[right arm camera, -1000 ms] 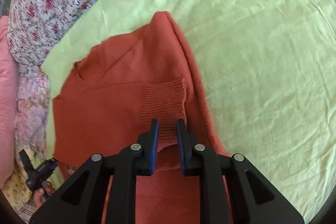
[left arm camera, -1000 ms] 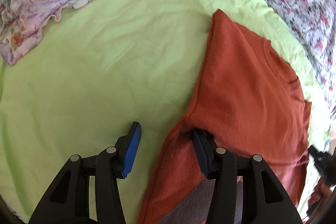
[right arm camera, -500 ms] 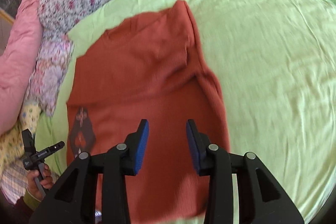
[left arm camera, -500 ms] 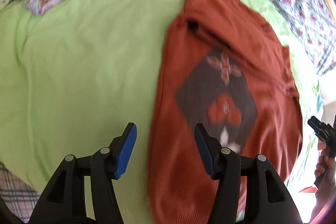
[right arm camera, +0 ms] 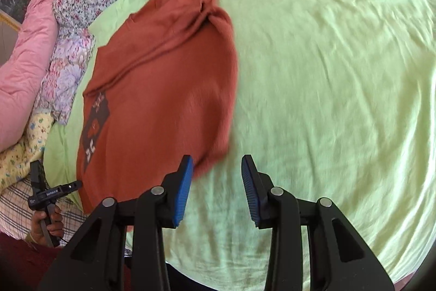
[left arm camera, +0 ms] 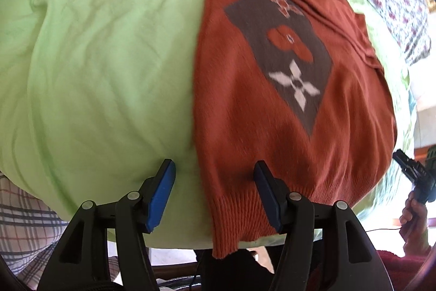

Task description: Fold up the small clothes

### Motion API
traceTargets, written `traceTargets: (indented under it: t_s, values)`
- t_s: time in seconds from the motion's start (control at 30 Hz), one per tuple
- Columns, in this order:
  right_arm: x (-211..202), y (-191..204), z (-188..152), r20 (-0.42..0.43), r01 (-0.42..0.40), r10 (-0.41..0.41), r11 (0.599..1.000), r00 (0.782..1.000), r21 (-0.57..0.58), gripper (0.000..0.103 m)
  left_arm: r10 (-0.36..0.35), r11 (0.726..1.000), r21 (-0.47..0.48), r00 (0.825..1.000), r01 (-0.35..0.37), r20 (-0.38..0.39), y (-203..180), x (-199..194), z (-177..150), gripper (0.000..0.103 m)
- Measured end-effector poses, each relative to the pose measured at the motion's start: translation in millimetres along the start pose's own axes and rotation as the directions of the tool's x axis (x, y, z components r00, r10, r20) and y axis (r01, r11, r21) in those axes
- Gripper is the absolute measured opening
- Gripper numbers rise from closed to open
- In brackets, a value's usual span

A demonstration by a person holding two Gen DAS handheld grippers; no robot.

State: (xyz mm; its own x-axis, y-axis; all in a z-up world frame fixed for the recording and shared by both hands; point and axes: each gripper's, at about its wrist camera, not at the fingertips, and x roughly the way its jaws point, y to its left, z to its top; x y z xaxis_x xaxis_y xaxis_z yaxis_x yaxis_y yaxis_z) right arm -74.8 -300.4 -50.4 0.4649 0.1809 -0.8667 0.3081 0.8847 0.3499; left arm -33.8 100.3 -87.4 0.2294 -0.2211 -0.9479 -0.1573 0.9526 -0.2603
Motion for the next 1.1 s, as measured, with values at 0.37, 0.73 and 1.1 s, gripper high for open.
traceTargets:
  t_s: [0.37,0.73,1.1]
  values:
    - [35,28,1,-0.004,-0.028,0.028,0.995,1.0,-0.094,0.015,0.038,0.995,0.09,0.999,-0.039,0.015,-29,10,-7,0.055]
    - [-21,12,5,-0.004,-0.206,0.206,0.979,0.979,-0.006,0.006,-0.124,0.981,0.161,0.99,0.112,0.067,-36,-33,-1,0.005]
    - [-40,2,27,0.021,-0.233,0.232,0.972,0.972,0.034,0.004,-0.146,0.975,0.181,0.987,0.131,0.069,-28,-36,16,0.005]
